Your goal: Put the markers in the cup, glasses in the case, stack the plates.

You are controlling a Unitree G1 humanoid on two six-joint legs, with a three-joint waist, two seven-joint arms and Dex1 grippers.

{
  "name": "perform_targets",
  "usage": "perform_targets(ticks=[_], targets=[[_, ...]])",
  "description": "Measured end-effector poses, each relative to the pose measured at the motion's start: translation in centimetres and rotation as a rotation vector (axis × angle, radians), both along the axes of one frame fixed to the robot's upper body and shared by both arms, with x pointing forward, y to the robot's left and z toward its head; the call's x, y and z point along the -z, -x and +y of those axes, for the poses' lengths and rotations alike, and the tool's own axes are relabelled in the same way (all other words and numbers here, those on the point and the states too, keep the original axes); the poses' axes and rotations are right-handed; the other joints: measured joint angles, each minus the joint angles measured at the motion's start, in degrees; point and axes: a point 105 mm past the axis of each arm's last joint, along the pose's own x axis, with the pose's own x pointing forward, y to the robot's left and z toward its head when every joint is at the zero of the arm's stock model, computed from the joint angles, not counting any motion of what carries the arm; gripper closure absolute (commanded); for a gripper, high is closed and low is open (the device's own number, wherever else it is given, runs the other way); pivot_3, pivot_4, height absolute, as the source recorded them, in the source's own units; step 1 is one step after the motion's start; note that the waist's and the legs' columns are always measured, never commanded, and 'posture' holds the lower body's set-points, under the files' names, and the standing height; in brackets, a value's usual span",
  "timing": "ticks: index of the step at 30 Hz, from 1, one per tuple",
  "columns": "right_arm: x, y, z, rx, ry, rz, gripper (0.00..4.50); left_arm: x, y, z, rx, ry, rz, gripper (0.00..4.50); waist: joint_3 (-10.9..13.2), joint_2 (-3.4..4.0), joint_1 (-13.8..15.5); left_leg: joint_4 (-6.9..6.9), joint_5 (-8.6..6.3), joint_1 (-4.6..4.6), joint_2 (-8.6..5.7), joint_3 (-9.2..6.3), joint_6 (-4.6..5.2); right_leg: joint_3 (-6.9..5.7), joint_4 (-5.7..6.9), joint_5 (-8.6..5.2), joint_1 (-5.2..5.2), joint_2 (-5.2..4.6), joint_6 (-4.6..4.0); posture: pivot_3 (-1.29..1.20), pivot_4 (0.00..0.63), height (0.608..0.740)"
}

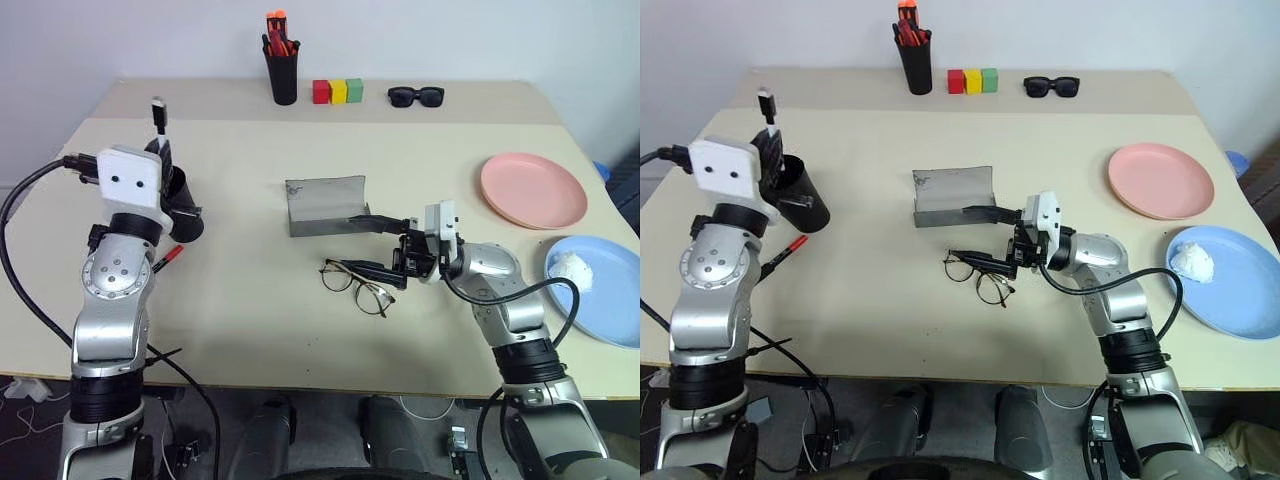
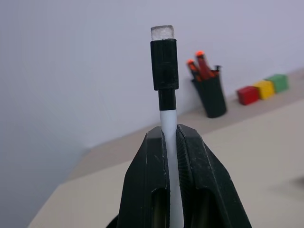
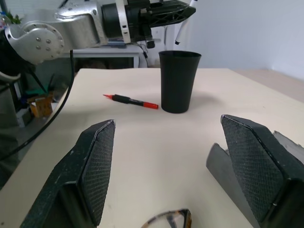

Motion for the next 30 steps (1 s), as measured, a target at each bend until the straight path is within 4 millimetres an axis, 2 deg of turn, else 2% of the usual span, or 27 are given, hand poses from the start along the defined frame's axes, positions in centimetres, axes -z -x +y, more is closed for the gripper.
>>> perform_targets(ticks=[7,20,30], targets=[[0.0,0.0,0.3,0.000,-0.019,0.004,0.85,-0.1,0.1,1.5,-0.072,0.037,0.003,4.47,0.0,0.00,0.0,0.00,0.01,0.00,0.00,-0.01,-0.02,0.00,0.01,0.02,0.00,0.00,0.01,0.00,0.150,0.740],[0.1,-0.1,0.5,-0.003,-0.025,0.011,0.85,0.7,0.0,2.0,-0.116,0.091,0.021,4.47,0.0,0.00,0.0,0.00,0.02,0.00,0.00,-0.02,-0.04,0.00,0.01,0.03,0.00,0.01,0.01,0.00,0.150,0.740],[0.1,-0.1,0.5,-0.002,-0.025,0.012,0.85,2.2,-0.6,2.7,-0.151,0.113,0.070,4.47,0.0,0.00,0.0,0.00,0.03,0.00,0.00,-0.02,-0.05,0.00,0.01,0.03,0.00,0.01,0.01,0.00,0.150,0.740]])
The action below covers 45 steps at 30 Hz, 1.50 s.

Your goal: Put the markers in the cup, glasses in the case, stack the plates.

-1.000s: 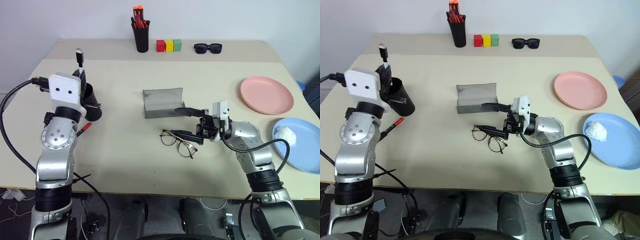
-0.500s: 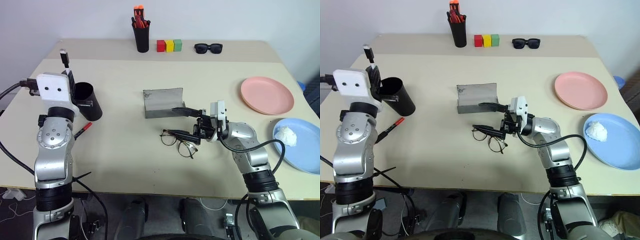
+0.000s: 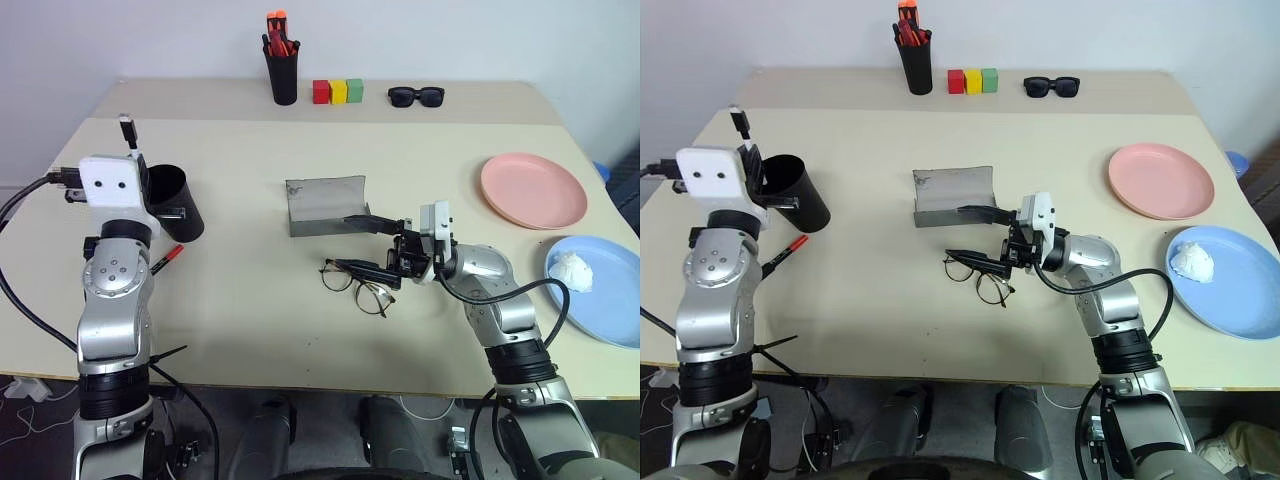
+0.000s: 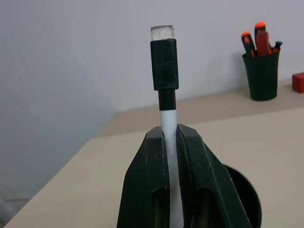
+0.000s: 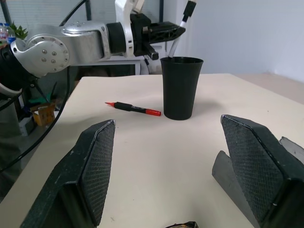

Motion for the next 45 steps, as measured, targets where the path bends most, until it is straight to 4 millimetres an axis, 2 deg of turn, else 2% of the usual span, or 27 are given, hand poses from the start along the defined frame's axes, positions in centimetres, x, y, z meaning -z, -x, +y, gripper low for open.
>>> perform_targets(ticks=[19,20,22,24,39,45], targets=[[-0.5,-0.8,0.5,0.053,-0.037,-0.031,0.85,0.4,-0.2,0.1,-0.005,-0.001,0.008,4.47,0.0,0.00,0.0,0.00,0.01,0.00,0.00,0.00,-0.02,0.00,0.00,0.01,-0.01,0.00,0.00,0.00,0.150,0.740],[-0.5,-0.8,0.5,0.054,-0.038,-0.031,0.85,0.4,-0.2,0.1,-0.004,-0.001,0.006,3.89,0.0,0.00,0.0,0.00,0.01,0.00,0.00,0.00,-0.02,0.00,0.00,0.01,-0.01,0.00,0.00,0.00,0.150,0.740],[-0.4,-0.8,0.5,0.056,-0.038,-0.031,0.85,0.3,-0.2,0.1,-0.002,-0.003,0.003,3.32,0.0,0.00,0.0,0.00,0.01,0.00,0.00,-0.01,-0.02,0.00,0.00,0.01,0.00,0.00,0.00,0.00,0.150,0.740],[-0.4,-0.8,0.5,0.058,-0.038,-0.029,0.85,0.3,-0.3,0.0,0.007,-0.005,0.003,2.39,0.0,0.00,0.0,0.00,0.01,0.00,0.00,-0.01,-0.03,0.00,0.00,0.01,-0.01,0.00,0.00,0.00,0.150,0.740],[-0.4,-1.0,0.5,0.068,-0.041,-0.028,0.85,-0.4,0.0,-1.0,0.061,-0.013,-0.034,2.39,0.0,0.00,0.0,0.00,0.02,0.00,0.00,-0.01,-0.03,0.00,0.00,0.01,-0.01,0.00,0.00,0.00,0.150,0.740],[-0.6,-1.0,0.7,0.061,-0.039,-0.033,0.85,-2.1,1.3,-0.7,0.118,0.056,-0.105,2.39,0.0,0.00,-0.2,-0.01,0.02,0.00,0.00,-0.01,-0.03,0.00,0.01,0.01,-0.02,0.00,0.00,0.00,0.150,0.740]])
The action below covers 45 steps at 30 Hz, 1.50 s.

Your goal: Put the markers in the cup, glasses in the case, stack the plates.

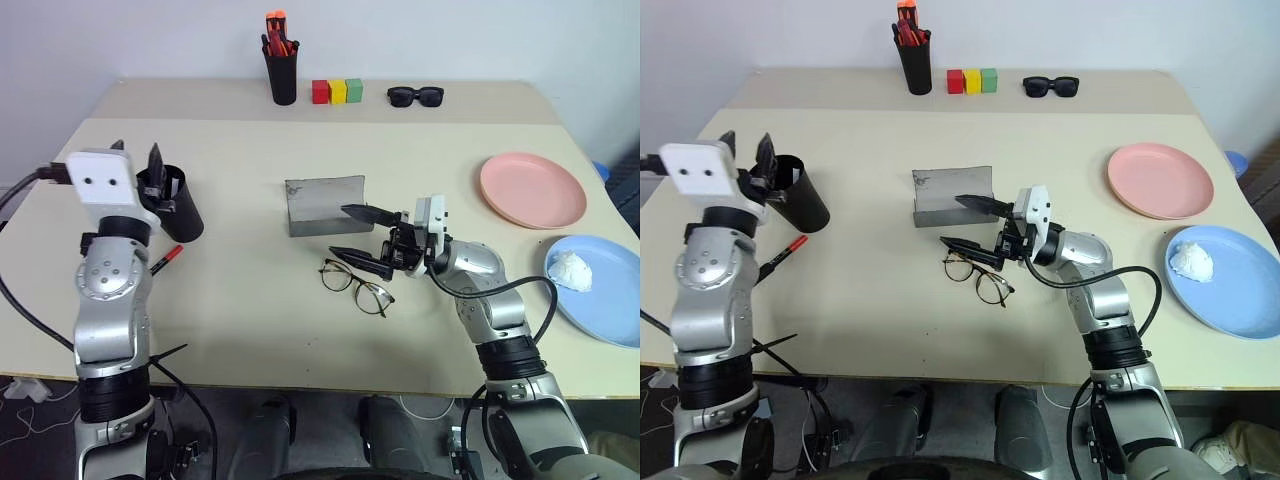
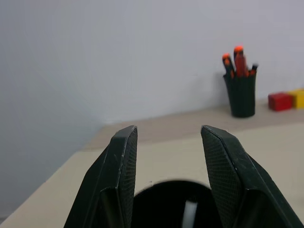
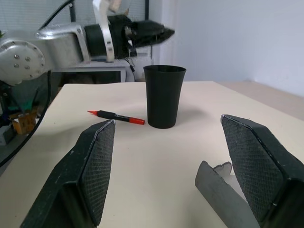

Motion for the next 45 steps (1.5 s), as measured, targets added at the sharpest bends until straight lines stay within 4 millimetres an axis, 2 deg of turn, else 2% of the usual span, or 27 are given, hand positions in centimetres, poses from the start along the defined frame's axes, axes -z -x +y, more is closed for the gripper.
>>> perform_targets(ticks=[2,5,13,16,20,24,27,30,33,36,40,45], targets=[[0.1,0.0,0.2,-0.007,0.006,-0.001,0.85,0.3,1.6,0.7,0.060,0.018,0.036,2.39,0.0,0.00,-0.6,-0.02,0.00,0.00,0.01,0.02,0.00,0.02,0.02,0.00,-0.04,0.00,0.00,0.00,0.150,0.740],[0.5,-0.2,-0.1,-0.001,0.015,0.010,0.85,1.9,3.4,2.0,0.104,-0.003,0.167,2.39,0.0,0.01,-1.1,-0.04,0.00,0.00,0.02,-0.01,0.00,0.02,0.09,0.00,-0.06,0.02,-0.01,0.00,0.150,0.740],[0.9,-0.4,-0.1,-0.006,0.016,0.013,0.85,3.8,6.3,3.5,0.307,-0.157,0.551,2.39,0.0,0.04,-1.3,-0.01,0.04,0.05,0.04,-0.01,-0.05,0.04,0.20,-0.03,-0.05,0.07,-0.06,0.00,0.150,0.740],[1.1,-0.4,-0.1,-0.009,0.014,0.021,0.85,5.9,7.6,5.4,0.369,-0.180,0.851,2.39,0.0,0.06,-1.4,-0.07,0.04,0.05,0.07,0.01,-0.04,0.08,0.32,-0.05,-0.15,0.12,-0.10,0.00,0.150,0.740],[1.4,-0.5,0.0,-0.009,0.012,0.032,0.85,6.6,8.4,7.3,0.395,-0.159,1.005,2.39,0.1,0.08,-1.4,-0.12,0.04,0.05,0.10,0.01,-0.05,0.08,0.47,-0.11,-0.26,0.14,-0.19,0.00,0.150,0.740],[1.5,-0.4,0.4,-0.014,0.004,0.026,0.85,7.7,8.3,10.3,0.287,-0.233,1.182,2.39,0.1,0.08,-1.4,-0.15,0.05,0.04,0.11,0.02,-0.07,0.08,0.69,-0.15,-0.41,0.14,-0.26,0.00,0.150,0.740],[1.5,-0.4,0.3,-0.011,0.004,0.020,0.85,8.4,7.9,11.0,0.269,-0.247,1.239,2.39,0.1,0.06,-1.3,-0.16,0.06,0.02,0.11,0.01,-0.09,0.08,0.70,-0.15,-0.43,0.14,-0.26,0.00,0.150,0.740],[2.0,-0.2,0.2,-0.003,0.006,0.032,0.85,8.3,6.3,10.6,0.274,-0.275,1.251,2.39,0.1,0.04,-1.1,-0.16,0.08,0.02,0.11,-0.01,-0.12,0.07,0.73,-0.15,-0.43,0.15,-0.25,0.00,0.150,0.740],[2.6,0.0,0.1,0.006,0.007,0.051,0.85,7.2,3.8,9.8,0.262,-0.311,1.237,2.39,0.1,0.02,-1.1,-0.13,0.12,0.00,0.10,-0.02,-0.18,0.08,0.77,-0.14,-0.43,0.19,-0.23,0.00,0.150,0.740],[2.6,0.0,0.1,0.012,0.006,0.049,0.85,6.6,2.4,8.6,0.288,-0.323,1.252,2.39,0.1,0.02,-1.7,-0.16,0.12,0.00,0.11,0.00,-0.19,0.09,0.81,-0.14,-0.48,0.19,-0.23,0.00,0.150,0.740],[2.6,0.0,-0.2,0.023,0.009,0.047,0.85,7.9,2.2,7.9,0.327,-0.322,1.350,2.39,0.1,0.02,-2.8,-0.23,0.12,0.00,0.13,0.00,-0.18,0.09,0.87,-0.16,-0.55,0.22,-0.21,0.00,0.150,0.740],[2.8,0.1,-0.5,0.037,0.015,0.051,0.85,9.4,2.3,7.6,0.355,-0.333,1.429,2.39,0.1,-0.02,-2.8,-0.20,0.13,-0.01,0.14,-0.01,-0.18,0.10,0.88,-0.16,-0.54,0.23,-0.21,0.00,0.150,0.740]])
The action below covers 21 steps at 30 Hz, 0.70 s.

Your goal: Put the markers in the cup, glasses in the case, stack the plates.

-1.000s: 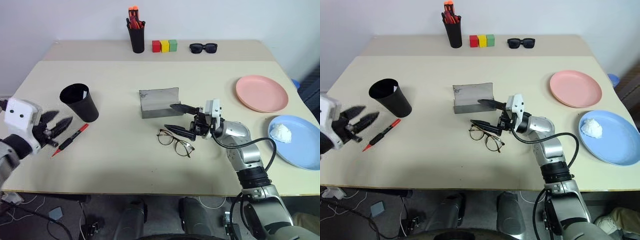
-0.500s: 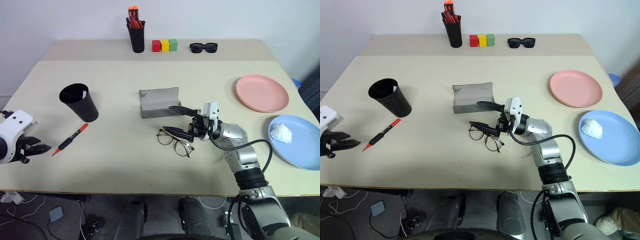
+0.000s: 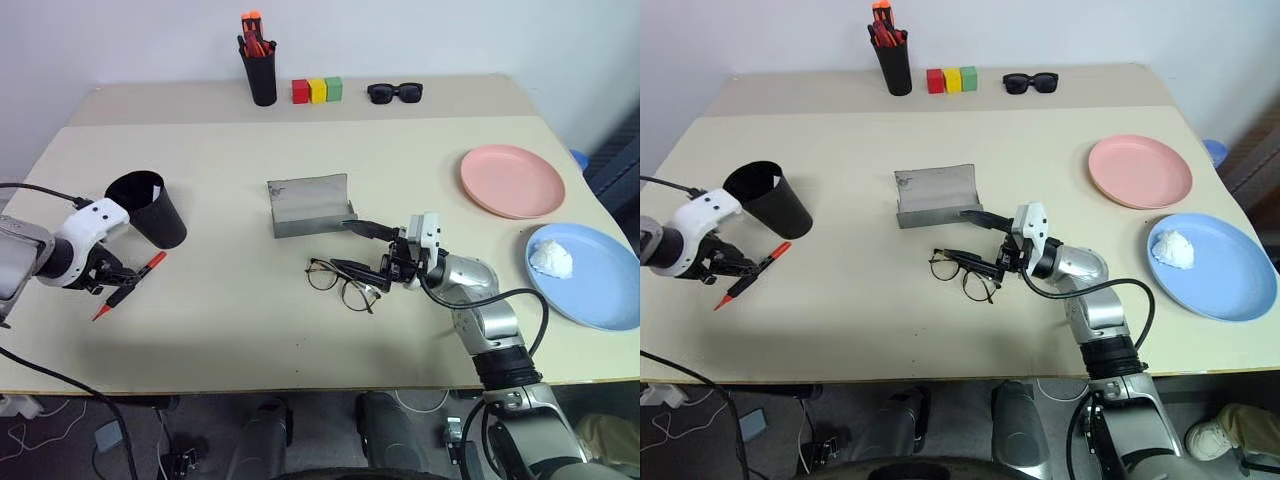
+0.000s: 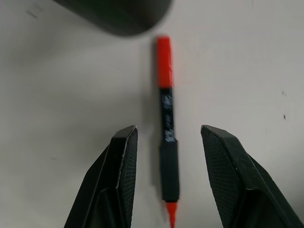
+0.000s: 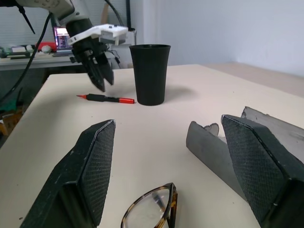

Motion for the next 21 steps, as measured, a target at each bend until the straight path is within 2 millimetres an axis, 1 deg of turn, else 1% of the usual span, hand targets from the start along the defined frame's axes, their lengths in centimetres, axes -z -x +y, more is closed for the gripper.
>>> perform_targets(ticks=[8,15,18,20,21], targets=[[-0.1,0.3,-0.1,0.014,0.002,-0.005,0.85,0.6,-1.1,-0.5,-0.017,-0.002,0.014,2.39,0.0,-0.01,0.1,0.05,0.00,-0.01,0.00,-0.01,0.00,0.00,0.02,0.00,0.02,0.00,0.01,0.00,0.150,0.740],[-0.1,0.3,-0.3,0.022,0.009,0.001,0.85,1.1,-1.7,-0.9,-0.031,-0.002,0.043,2.39,0.0,-0.01,0.0,0.08,0.00,0.00,-0.01,-0.01,0.00,0.00,0.06,0.00,0.02,0.00,0.01,0.00,0.150,0.740],[-0.3,0.4,-0.3,0.023,0.011,-0.002,0.85,1.4,-1.6,-1.0,-0.034,0.000,0.061,3.20,0.0,-0.01,0.0,0.11,0.00,0.01,-0.01,-0.01,0.00,0.00,0.12,0.00,0.02,0.00,0.01,0.00,0.150,0.740],[-0.3,0.4,-0.3,0.025,0.013,-0.002,0.85,1.5,-1.5,-1.0,-0.036,-0.001,0.068,4.20,0.0,-0.01,0.1,0.12,0.01,0.01,-0.01,-0.02,0.00,0.00,0.14,0.00,0.02,0.00,0.01,0.00,0.150,0.740],[-0.3,0.4,-0.4,0.027,0.016,-0.002,0.85,1.3,-1.5,-1.1,-0.030,-0.002,0.062,4.44,0.0,-0.01,0.1,0.13,0.01,0.02,-0.01,-0.02,0.00,0.00,0.15,0.00,0.03,0.00,0.01,0.00,0.150,0.740]])
